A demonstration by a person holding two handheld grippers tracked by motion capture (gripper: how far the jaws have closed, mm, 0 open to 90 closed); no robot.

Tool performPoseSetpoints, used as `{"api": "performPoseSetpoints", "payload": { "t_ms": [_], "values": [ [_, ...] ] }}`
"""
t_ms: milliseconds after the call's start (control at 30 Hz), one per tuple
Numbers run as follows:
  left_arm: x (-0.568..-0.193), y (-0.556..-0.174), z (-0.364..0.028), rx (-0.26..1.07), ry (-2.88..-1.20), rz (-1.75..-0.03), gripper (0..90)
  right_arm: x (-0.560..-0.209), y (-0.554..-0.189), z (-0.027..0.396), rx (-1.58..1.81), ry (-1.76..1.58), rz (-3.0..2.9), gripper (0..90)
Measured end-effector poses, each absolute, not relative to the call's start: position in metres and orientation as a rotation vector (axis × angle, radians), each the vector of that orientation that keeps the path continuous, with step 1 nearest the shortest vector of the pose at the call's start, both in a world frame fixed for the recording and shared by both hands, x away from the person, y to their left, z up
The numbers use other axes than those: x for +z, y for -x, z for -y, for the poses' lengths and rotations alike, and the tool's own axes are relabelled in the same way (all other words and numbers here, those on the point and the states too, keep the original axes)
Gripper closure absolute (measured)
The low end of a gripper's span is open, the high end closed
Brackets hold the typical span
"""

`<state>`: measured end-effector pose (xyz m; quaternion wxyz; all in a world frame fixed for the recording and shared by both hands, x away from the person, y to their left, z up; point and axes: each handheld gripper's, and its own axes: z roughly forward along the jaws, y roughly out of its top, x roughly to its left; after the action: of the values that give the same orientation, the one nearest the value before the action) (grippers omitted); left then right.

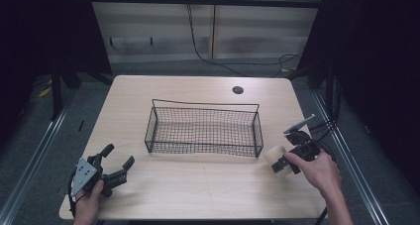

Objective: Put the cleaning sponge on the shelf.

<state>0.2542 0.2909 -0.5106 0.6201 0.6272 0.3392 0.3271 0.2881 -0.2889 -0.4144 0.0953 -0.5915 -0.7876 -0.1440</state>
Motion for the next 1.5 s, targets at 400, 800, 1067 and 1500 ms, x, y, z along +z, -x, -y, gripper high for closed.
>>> {"api": "performPoseSetpoints", "payload": {
  "t_ms": [400,800,1067,1500],
  "values": [
    [-0.511,-0.254,-0.290,0.750,-1.436,-0.782,15.5,-0.398,-0.289,0.286,-0.463,1.725,2.327,29.5],
    [-0.511,-0.254,-0.290,0.749,-1.436,-0.782,15.5,-0.374,-0.291,0.281,-0.553,1.683,2.332,29.6],
    [-0.511,-0.254,-0.290,0.749,-1.436,-0.782,15.5,-0.361,-0.296,0.277,-0.599,1.684,2.320,29.7],
    [-0.511,-0.254,-0.290,0.748,-1.436,-0.782,15.5,-0.351,-0.315,0.258,-0.617,1.654,2.321,29.7]
  ]
}}
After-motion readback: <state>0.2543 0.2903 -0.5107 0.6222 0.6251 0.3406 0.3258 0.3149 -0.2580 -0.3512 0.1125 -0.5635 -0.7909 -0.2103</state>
